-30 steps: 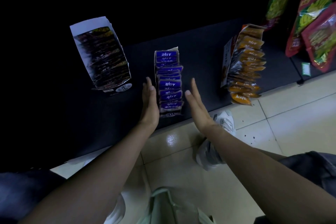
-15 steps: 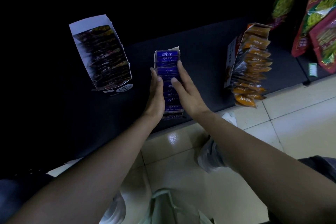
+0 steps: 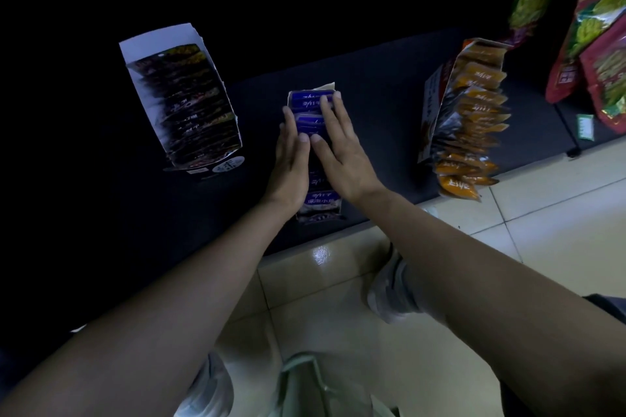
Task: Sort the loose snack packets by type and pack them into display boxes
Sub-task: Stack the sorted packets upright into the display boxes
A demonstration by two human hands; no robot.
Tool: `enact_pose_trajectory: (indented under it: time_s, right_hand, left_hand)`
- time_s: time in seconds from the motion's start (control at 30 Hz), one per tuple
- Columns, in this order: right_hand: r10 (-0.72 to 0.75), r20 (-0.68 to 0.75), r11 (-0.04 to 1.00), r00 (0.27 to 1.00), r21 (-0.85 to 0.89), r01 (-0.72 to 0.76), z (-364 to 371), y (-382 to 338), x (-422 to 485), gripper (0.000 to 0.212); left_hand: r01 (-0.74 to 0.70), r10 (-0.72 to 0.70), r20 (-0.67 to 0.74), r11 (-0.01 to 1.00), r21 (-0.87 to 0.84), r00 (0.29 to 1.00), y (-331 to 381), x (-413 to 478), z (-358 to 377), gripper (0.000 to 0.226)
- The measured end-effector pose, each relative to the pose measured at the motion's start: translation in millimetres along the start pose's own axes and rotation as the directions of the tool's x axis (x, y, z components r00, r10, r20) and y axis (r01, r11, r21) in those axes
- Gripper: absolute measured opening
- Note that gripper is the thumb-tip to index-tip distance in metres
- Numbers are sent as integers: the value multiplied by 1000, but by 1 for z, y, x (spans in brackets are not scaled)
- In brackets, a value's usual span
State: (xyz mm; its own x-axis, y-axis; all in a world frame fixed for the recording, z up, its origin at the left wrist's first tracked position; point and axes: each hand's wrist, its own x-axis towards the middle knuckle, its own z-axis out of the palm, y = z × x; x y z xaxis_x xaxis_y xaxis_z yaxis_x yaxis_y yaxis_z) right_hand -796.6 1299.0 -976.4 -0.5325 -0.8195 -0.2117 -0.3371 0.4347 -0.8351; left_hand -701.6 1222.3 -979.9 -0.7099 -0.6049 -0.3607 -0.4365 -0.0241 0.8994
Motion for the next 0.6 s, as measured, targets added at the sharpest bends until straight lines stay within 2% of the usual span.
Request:
enact_pose_trajectory:
  time_s: [0.07,0.13,0.17,0.23,0.3,0.33,0.4,0.47,0.53,0.6]
  right_hand:
    - [-8,12,995,1000,97,7,-3,1,-4,59]
    - [0,-9,977,1000,212,2,-7,4,-14,62]
    - [50,-27,957,998,288,-40,-9,7,-20,64]
    - [260,-41,873,965,437,-217,-12,13,-33,63]
    - [436,4,770,900,515,-375,-15,19,-46,56]
    - [477,58,726,877,536,-431,-15,21,-52,53]
    - [488,209,681,847,516,-520,-15,21,-64,61]
    - [445,354,675,822,471,-568,-11,17,-71,75]
    - [422,393,637,817,514,-575,-4,12,-70,65]
    - [436,354,615,827,554,-561,1,9,-64,56]
  left_hand:
    - [0,0,19,1000,1,1000,-5,-3,-2,82]
    - [11,-10,21,1000,-23,1000,-7,-9,-5,78]
    - [26,-25,13,999,-46,1000,-8,-13,-7,72]
    - [105,-106,-17,993,-50,994,-13,-21,-9,61]
    - [239,-240,-13,969,-55,971,-18,-30,-12,61]
    - [314,-313,16,945,-89,949,-18,-35,-14,64]
    - [419,-410,83,889,-188,908,-13,-44,-15,61]
    - [461,-436,149,855,-240,887,-5,-50,-14,55]
    - [453,-421,169,846,-283,891,-2,-53,-11,51]
    - [442,-411,161,839,-317,897,-3,-54,-11,48]
